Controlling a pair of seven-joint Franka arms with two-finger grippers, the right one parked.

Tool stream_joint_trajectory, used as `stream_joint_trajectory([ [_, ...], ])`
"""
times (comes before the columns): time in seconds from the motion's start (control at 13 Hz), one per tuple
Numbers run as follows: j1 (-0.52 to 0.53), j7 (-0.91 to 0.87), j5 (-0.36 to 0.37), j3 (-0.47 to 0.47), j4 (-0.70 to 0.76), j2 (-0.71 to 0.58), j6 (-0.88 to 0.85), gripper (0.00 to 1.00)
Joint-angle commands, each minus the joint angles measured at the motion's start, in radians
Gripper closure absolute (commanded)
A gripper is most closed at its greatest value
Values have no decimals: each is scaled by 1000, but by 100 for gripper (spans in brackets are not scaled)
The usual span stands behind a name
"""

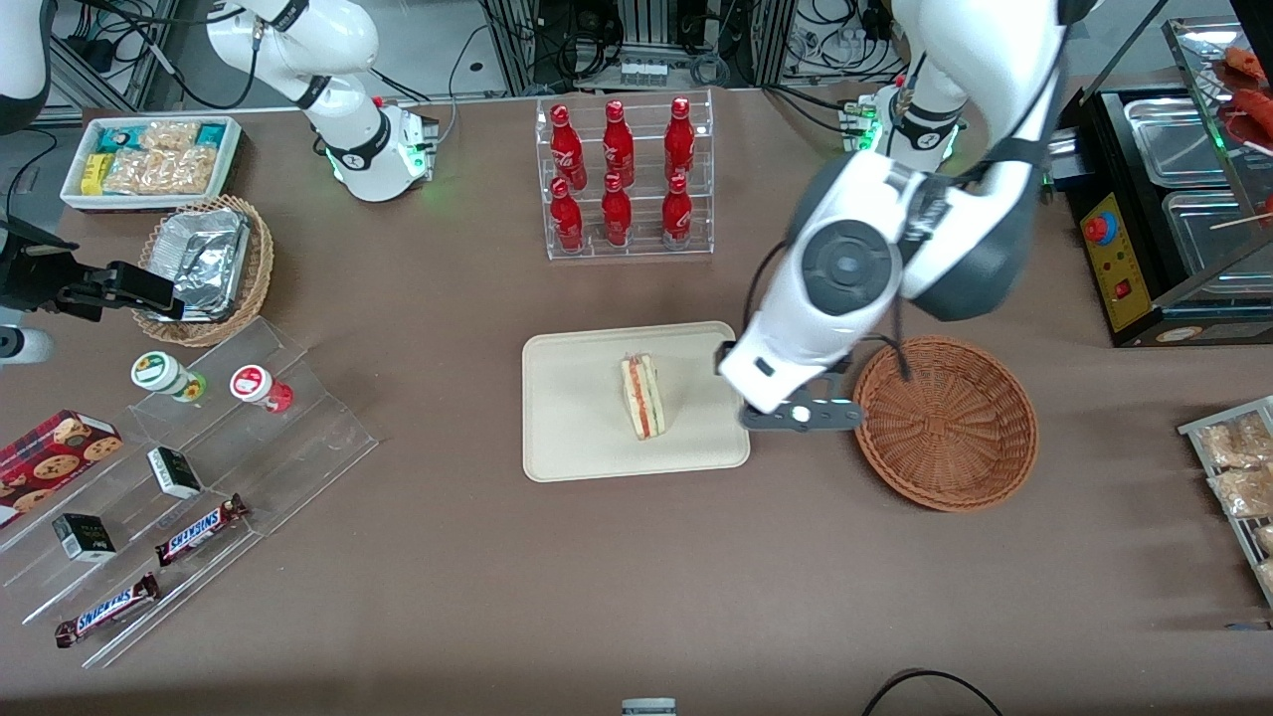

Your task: Place sandwich from basket to tray

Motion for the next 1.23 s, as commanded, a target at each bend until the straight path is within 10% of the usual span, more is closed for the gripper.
stream_joint_trajectory([
  [0.0,66,115,-20,-8,-84,-77,-16,0],
  [1.15,454,528,-4,-6,-245,-364,-197,0],
])
